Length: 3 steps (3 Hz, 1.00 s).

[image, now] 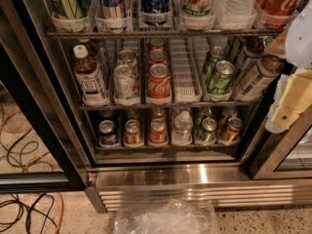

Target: Pick 7up can from middle shelf of fridge

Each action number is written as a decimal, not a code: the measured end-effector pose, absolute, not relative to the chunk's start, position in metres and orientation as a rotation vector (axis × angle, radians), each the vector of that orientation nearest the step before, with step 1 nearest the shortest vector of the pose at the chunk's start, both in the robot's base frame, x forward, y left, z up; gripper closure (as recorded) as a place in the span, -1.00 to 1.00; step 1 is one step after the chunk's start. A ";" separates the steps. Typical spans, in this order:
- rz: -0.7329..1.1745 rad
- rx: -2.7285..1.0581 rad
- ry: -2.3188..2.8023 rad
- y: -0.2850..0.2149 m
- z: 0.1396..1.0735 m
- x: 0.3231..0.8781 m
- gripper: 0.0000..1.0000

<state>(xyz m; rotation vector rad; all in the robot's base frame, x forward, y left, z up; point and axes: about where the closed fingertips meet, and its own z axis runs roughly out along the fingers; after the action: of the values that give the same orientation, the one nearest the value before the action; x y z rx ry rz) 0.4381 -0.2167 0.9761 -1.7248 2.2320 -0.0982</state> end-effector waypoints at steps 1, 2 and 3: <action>-0.098 -1.725 2.232 -0.217 0.976 0.438 -1.00; -0.027 -1.619 2.204 -0.201 0.972 0.442 -1.00; 0.171 -1.337 2.228 -0.169 0.955 0.428 -1.00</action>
Offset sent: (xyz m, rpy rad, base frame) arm 0.0300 0.0874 -0.0048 0.6986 -0.2382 -0.2569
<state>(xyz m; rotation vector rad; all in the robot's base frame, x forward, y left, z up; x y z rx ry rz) 0.4285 -0.1694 0.9549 -1.3369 2.2275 0.1713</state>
